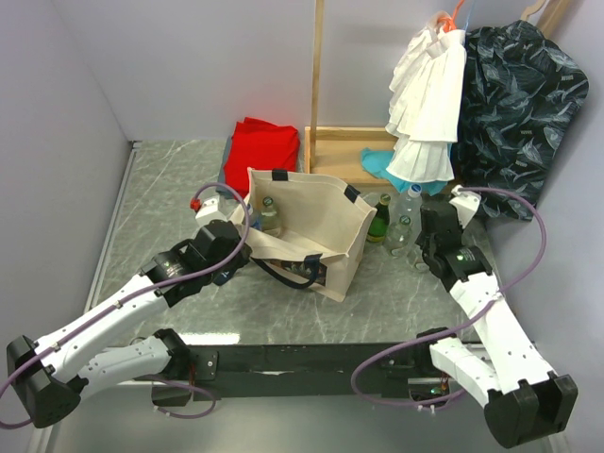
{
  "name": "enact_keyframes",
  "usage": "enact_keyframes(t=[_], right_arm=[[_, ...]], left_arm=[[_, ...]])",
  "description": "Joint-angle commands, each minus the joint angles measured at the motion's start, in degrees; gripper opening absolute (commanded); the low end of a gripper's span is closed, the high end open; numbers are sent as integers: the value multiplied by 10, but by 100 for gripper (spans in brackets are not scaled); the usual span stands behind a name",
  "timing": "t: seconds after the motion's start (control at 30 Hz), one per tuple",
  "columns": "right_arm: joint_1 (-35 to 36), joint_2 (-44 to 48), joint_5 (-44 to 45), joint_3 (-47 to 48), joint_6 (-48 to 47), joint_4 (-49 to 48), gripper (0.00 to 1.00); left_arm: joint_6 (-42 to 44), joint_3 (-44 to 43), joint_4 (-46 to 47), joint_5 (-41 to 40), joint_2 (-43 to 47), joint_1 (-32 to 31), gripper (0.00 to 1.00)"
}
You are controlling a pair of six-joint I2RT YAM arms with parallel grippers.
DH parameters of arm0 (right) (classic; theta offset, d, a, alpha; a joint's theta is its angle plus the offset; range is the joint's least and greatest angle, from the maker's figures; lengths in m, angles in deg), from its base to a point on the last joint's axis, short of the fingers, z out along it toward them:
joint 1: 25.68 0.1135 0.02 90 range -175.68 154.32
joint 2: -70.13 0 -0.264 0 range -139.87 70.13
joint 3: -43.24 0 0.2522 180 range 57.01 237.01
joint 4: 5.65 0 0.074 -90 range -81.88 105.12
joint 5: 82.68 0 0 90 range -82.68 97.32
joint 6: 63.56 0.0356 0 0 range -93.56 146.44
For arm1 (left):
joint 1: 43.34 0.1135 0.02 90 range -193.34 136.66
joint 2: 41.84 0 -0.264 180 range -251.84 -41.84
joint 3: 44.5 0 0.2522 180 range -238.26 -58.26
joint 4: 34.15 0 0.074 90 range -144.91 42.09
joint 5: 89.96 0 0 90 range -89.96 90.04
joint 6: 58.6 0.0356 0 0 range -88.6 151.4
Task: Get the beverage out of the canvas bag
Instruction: Place the drink at the center of the board.
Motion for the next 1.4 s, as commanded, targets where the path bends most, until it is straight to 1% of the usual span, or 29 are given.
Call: enact_keyframes(t=[0.0, 0.2, 0.9, 1.2, 1.23, 1.37], right_arm=[[-6, 8, 32, 7, 8, -100, 0], [-4, -4, 42, 1, 6, -102, 0], [-4, 10, 47, -49, 18, -135, 0], [-6, 9, 48, -45, 21, -128, 0], [-5, 9, 47, -44, 21, -126, 5], [-5, 6, 45, -39, 22, -122, 12]], left_arm=[[5, -13, -3, 8, 8, -3, 19], [3, -11, -3, 9, 8, -3, 19], [7, -13, 1, 12, 2, -3, 18], [7, -11, 3, 12, 2, -3, 19], [7, -12, 3, 12, 1, -3, 19], [9, -13, 4, 15, -3, -3, 19]])
